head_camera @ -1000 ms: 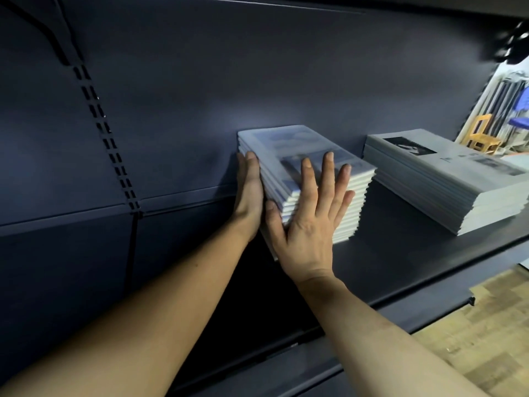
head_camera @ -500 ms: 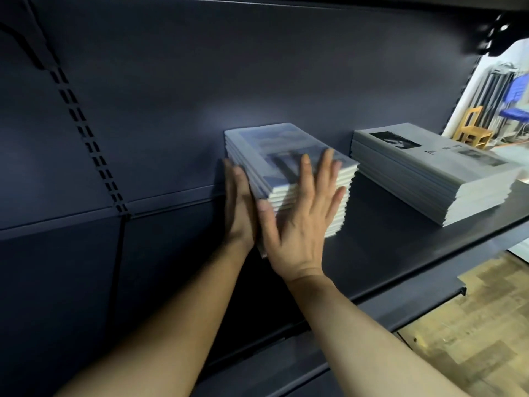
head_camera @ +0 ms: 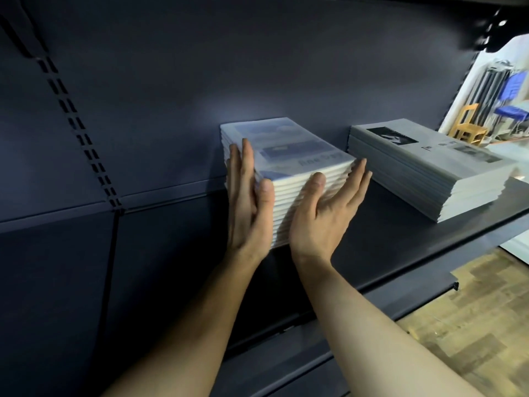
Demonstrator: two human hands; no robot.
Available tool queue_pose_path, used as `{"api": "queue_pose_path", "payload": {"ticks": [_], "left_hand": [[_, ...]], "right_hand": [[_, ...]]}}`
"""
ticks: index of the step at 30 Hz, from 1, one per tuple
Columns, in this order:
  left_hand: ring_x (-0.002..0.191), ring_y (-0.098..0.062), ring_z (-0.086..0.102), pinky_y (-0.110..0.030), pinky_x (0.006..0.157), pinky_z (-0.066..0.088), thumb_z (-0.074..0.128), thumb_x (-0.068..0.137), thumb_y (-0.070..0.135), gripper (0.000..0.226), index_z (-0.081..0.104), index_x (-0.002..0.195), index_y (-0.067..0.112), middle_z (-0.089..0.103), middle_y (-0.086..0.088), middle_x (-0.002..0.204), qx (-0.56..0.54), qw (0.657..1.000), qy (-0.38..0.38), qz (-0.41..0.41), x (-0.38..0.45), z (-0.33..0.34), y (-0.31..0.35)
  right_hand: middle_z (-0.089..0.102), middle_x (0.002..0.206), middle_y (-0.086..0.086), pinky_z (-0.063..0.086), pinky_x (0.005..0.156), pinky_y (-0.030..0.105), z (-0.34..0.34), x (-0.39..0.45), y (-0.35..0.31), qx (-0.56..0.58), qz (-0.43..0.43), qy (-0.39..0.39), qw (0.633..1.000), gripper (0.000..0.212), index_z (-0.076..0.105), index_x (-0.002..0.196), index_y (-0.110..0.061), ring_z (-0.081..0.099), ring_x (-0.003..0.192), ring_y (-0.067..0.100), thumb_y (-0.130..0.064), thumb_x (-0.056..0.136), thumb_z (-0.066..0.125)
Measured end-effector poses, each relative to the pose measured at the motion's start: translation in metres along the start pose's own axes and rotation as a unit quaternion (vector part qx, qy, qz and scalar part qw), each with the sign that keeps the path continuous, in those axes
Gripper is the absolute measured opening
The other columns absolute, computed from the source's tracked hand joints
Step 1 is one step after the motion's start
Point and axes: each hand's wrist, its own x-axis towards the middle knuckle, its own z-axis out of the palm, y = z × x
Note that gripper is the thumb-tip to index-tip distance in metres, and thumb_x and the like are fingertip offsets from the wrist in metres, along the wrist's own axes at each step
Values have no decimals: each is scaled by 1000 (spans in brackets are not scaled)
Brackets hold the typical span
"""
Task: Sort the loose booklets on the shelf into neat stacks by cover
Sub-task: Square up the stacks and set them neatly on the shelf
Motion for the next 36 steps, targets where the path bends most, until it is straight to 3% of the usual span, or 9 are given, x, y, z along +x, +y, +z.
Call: {"api": "queue_pose_path", "payload": {"ticks": [2, 7, 12, 16, 21, 25, 29, 31, 36], "left_hand": [[152, -14, 2, -48, 123, 11, 27, 96, 64, 78, 11, 157, 19, 4, -3, 165, 47, 999, -5, 28, -2, 2, 6], [152, -25, 6, -54, 119, 19, 47, 97, 42, 78, 11, 155, 4, 8, -16, 163, 108, 992, 30, 54, -7, 8, 10], [149, -36, 14, -53, 117, 23, 44, 101, 22, 58, 17, 150, 8, 16, -24, 159, 185, 971, 34, 145, -8, 17, 13], [148, -38, 18, -53, 116, 25, 41, 102, 23, 55, 18, 149, 8, 22, -23, 157, 223, 963, 36, 147, -9, 21, 11], [148, -34, 21, -54, 113, 31, 37, 103, 34, 58, 15, 152, 11, 21, -17, 159, 278, 951, 37, 127, -10, 17, 12], [146, -40, 21, -58, 109, 33, 52, 99, 27, 65, 16, 152, 15, 17, -25, 157, 289, 944, 37, 152, -18, 10, 14], [146, -42, 19, -61, 110, 30, 56, 99, 20, 59, 26, 149, 17, 20, -25, 155, 309, 930, 41, 193, -25, 8, 16], [148, -41, 16, -61, 111, 29, 48, 102, 22, 55, 23, 150, 18, 19, -25, 156, 302, 935, 31, 184, -26, 9, 14], [149, -41, 6, -56, 117, 24, 63, 96, 13, 73, 16, 151, 13, 4, -21, 158, 275, 946, 9, 170, -26, 16, 8]], "right_hand": [[3, 165, -10, 25, 117, 53, -1, 1, -2, 15, 8, 3, 1000, 72, 8, 156, -38, 14, 149, 8, -64, 95, 37], [23, 161, -11, 24, 114, 30, -5, 4, -1, 42, 70, -22, 996, 62, 19, 155, -38, 25, 143, 3, -60, 99, 34], [37, 154, -9, 26, 102, 22, -5, 3, -2, 34, 85, -33, 995, 62, 26, 153, -32, 36, 138, 8, -60, 99, 34], [48, 140, -10, 31, 95, 23, -10, 2, -4, 39, 84, -34, 995, 58, 32, 149, -34, 46, 127, 9, -61, 97, 36], [40, 125, -17, 28, 87, 14, -16, 2, -6, 39, 90, -62, 993, 59, 30, 151, -32, 40, 116, 1, -57, 98, 39], [18, 158, 0, 27, 113, 28, -18, -5, -10, 36, 83, -57, 994, 75, 16, 156, -29, 24, 143, 15, -57, 94, 48], [-10, 165, -7, 9, 113, 8, -17, -8, -14, 72, 1, -36, 997, 89, 9, 158, -26, 0, 150, 2, -56, 90, 56], [-6, 166, -4, 7, 116, 13, -14, -5, -10, 52, -38, -46, 997, 89, 10, 159, -23, -1, 150, 1, -60, 90, 53], [21, 164, 3, 17, 120, 24, -9, 0, -3, 19, -67, -52, 996, 85, 22, 156, -15, 17, 151, 9, -60, 91, 50]]}}
